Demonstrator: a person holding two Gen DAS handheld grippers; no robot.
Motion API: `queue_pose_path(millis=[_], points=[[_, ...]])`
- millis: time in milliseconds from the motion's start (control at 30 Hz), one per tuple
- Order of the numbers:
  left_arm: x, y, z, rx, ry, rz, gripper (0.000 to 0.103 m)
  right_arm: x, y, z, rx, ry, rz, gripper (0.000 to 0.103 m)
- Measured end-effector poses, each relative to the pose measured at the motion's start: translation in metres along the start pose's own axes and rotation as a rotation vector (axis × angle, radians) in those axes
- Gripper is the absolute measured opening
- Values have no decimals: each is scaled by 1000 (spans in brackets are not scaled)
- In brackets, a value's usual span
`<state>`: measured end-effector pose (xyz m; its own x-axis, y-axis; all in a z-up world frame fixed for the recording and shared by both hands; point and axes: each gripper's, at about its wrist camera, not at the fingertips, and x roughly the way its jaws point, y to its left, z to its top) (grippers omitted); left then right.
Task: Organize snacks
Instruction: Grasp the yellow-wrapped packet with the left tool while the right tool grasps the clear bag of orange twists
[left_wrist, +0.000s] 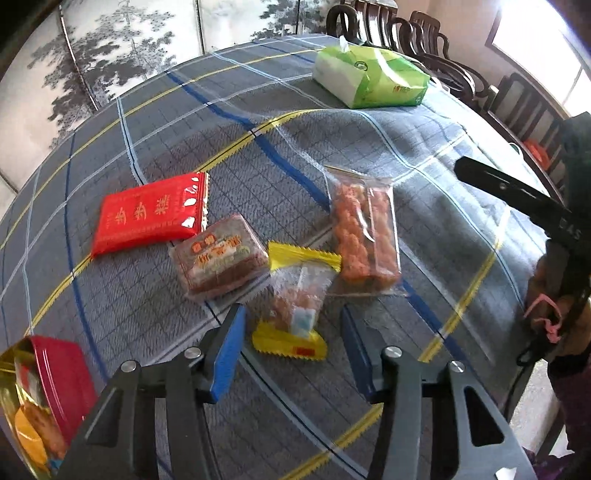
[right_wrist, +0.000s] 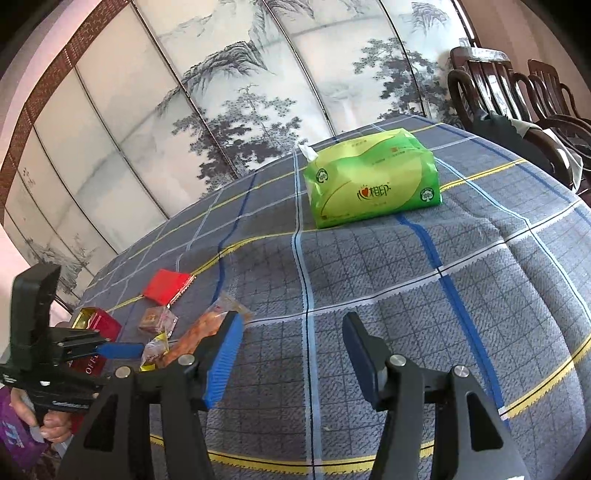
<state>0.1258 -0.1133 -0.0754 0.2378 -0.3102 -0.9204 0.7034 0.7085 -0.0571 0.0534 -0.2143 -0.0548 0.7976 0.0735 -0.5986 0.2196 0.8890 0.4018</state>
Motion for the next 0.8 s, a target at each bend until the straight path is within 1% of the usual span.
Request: queue_pose_path(millis=[67, 100, 133, 167, 200, 233, 333, 400, 433, 500, 567, 633, 700, 733, 800], points=[[3, 1, 3, 6, -3, -11, 47, 0, 0, 0, 0, 0, 1, 58], [5, 1, 4, 10, 0, -21, 42, 0, 0, 0, 1, 1, 0, 58], [5, 1, 4, 21, -11, -23, 42, 1, 0, 0, 0, 2, 0, 58], [5, 0, 3, 30, -16, -17, 32, 1, 1, 0, 0, 4, 0, 58], [5, 0, 3, 32, -22, 3, 25, 2, 1, 0, -1, 6, 0, 58], [4, 0, 2, 20, -24, 7, 25, 2, 1, 0, -1, 8, -1, 58], [-7, 4, -12, -102, -51, -7, 23, 3, 1, 0, 3, 10, -6, 58], [-21, 0, -29, -177, -86, -12, 23, 2, 0, 0, 9, 9, -6, 58], [-28, -1, -37, -213, -95, -8, 23, 2, 0, 0, 12, 7, -6, 58], [-42, -3, -55, -285, -103, -30, 23, 3, 0, 0, 11, 12, -5, 58], [-56, -6, -68, -314, -118, -14, 23, 6, 2, 0, 0, 22, -17, 58], [-68, -9, -80, -320, -129, 3, 23, 8, 9, -1, -24, 43, -46, 58], [-81, -11, -89, -328, -145, 26, 23, 8, 15, -3, -9, 65, -24, 58], [-85, -11, -93, -333, -147, 25, 23, 8, 19, -5, 21, 81, 6, 58], [-91, -9, -100, -347, -147, 24, 23, 10, 29, -9, 52, 102, 38, 58]])
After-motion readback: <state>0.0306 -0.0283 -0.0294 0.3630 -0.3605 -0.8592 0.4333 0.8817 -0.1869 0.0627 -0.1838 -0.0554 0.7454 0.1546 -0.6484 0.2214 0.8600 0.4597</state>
